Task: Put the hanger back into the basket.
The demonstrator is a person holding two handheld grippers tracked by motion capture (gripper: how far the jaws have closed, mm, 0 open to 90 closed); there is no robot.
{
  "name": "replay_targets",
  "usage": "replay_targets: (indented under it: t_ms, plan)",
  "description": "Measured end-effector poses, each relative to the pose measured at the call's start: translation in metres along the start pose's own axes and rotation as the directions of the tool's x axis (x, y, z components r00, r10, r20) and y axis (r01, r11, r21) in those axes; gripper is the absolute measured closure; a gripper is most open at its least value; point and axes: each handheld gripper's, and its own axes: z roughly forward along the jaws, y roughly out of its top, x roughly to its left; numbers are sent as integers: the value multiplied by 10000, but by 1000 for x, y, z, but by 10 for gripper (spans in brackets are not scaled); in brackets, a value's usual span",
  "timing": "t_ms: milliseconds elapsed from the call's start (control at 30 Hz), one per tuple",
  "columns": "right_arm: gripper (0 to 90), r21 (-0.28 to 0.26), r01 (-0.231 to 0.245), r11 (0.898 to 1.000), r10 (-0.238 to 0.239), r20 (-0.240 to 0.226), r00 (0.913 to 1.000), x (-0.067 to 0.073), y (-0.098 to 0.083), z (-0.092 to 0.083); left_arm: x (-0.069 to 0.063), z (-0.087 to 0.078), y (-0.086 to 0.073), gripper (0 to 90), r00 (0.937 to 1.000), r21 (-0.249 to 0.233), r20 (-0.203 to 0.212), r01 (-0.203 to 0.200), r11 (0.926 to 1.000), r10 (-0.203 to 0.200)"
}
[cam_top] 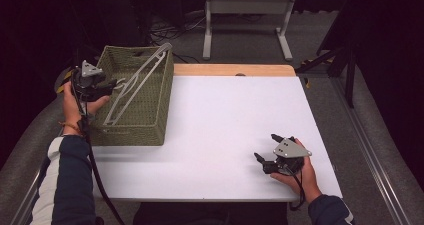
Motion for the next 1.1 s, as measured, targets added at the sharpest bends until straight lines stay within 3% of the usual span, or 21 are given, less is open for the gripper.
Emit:
replay_targets:
  t_ms: [167, 267, 500, 800, 1100]
  plan:
    - [160, -160, -331, 9993, 329, -105, 9994, -1, 2, -2, -20, -8, 6, 425, 9990, -702, 312, -290, 9971, 313]
    - [160, -296, -570, 9979, 566, -138, 9983, -3, 3, -3, -32, -12, 9, 354, 9977, -1238, 493, -398, 9915, 462]
    - [160, -372, -658, 9971, 655, -93, 9978, -3, 4, -4, -58, -17, 9, 175, 9924, -1911, 1054, -429, 9806, 640]
    - [160, -371, -561, 9977, 560, -46, 9984, -2, 5, -5, -78, -23, 9, 88, 9770, -2732, 2007, -146, 9618, 719]
    - [160, -485, -655, 9967, 657, 24, 9978, -3, 7, -7, -101, -35, 10, 67, 9545, -3336, 2775, -109, 9426, 1093]
